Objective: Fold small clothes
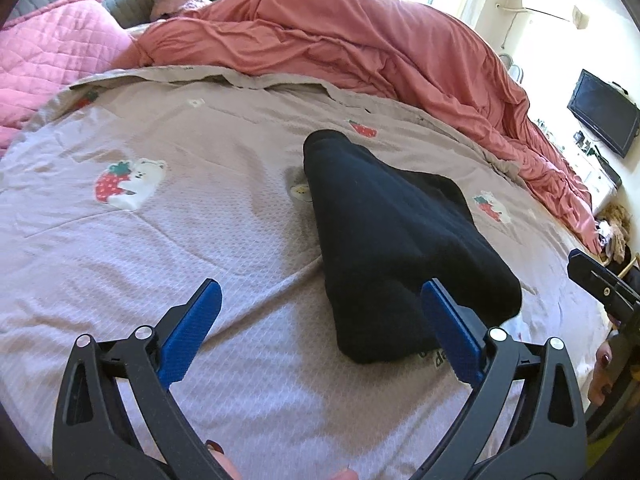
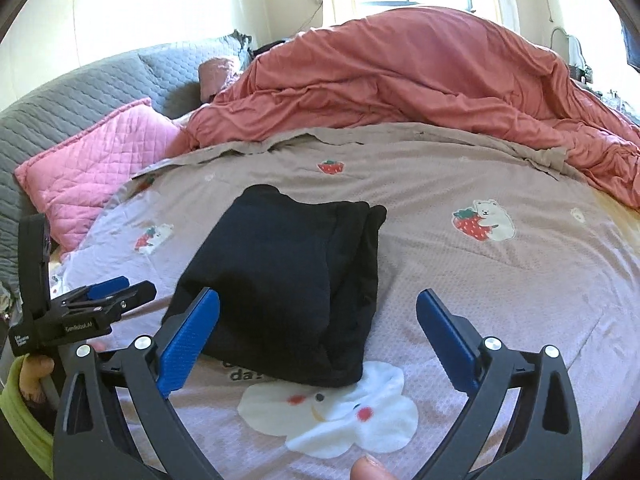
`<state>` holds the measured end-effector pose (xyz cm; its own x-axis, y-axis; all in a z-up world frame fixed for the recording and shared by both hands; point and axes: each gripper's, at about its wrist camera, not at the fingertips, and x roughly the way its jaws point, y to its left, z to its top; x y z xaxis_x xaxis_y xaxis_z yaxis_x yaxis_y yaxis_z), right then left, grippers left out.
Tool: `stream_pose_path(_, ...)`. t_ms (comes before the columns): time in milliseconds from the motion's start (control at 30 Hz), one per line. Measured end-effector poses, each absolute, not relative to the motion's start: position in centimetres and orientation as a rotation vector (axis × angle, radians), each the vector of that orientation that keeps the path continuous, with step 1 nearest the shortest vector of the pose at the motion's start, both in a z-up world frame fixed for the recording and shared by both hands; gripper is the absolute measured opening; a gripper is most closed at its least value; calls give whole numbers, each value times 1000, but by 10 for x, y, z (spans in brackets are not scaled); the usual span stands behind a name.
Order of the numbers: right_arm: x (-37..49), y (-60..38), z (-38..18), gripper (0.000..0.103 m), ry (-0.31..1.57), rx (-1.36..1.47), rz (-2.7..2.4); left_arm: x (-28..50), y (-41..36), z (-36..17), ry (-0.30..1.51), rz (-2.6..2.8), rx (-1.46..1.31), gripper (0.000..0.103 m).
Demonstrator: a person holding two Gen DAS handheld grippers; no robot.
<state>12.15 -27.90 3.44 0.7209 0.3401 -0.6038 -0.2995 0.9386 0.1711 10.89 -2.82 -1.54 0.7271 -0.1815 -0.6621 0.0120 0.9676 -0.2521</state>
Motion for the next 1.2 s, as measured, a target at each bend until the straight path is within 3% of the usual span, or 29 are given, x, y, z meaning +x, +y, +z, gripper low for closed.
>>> stream_pose_path(400,68,-278,13,98,712,93,320,55,-39,-22,779,-84,-212,93)
stream_pose_path(1200,61,-271,0,98,757,81,305,47,-48,-30,813,-87,-185,93)
